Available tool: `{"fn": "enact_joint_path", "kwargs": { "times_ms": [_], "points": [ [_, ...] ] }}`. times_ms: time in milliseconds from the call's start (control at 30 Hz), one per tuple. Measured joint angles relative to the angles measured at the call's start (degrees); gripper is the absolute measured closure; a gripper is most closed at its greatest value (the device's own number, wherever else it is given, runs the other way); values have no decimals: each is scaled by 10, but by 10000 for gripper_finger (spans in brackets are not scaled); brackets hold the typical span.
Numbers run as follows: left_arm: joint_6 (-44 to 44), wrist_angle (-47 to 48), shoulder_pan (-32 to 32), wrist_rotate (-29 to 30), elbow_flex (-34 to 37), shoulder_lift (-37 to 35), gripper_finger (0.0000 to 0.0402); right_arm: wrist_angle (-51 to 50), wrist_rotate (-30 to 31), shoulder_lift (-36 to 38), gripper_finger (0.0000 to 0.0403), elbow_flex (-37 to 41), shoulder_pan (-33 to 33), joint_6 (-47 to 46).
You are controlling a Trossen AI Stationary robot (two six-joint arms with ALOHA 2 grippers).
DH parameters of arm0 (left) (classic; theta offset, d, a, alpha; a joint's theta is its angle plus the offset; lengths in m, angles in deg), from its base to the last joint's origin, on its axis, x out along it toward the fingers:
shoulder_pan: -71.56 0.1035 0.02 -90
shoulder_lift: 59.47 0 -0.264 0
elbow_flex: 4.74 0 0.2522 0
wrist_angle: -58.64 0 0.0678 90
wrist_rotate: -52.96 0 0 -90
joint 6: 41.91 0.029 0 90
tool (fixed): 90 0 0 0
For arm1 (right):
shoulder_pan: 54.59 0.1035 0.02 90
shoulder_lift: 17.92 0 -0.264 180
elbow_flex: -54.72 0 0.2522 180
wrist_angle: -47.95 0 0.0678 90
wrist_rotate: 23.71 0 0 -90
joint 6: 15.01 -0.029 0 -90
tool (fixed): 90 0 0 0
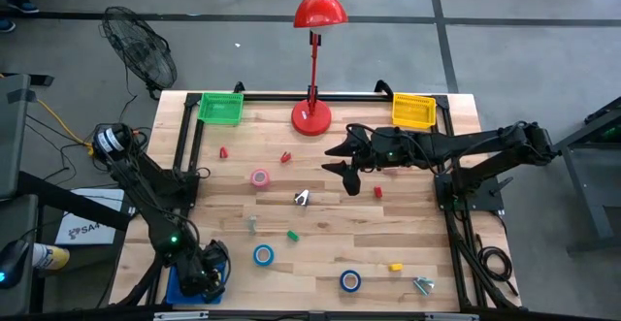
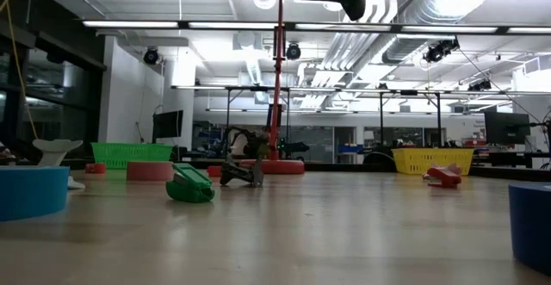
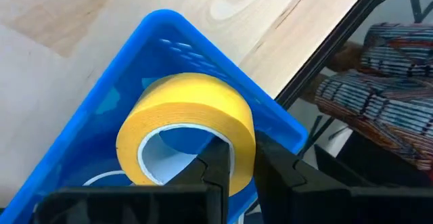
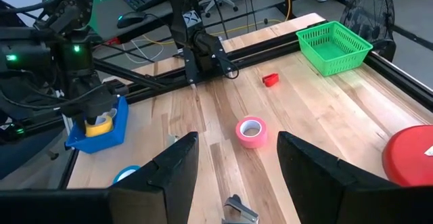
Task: Pick and place Stapler, Stapler remover, tape
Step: Put the yellow tape into the blue basket
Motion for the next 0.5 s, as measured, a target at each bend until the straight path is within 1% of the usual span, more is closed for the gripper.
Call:
{"fn": "enact_joint_path", "kwargs": {
  "times_ms": [300, 500],
  "points": [
    [2, -12, 0, 6, 0, 18, 360, 0, 0, 0, 210, 0, 0, 0],
    [2, -14, 0, -10, 0, 35, 360, 0, 0, 0, 210, 0, 0, 0]
  ]
}}
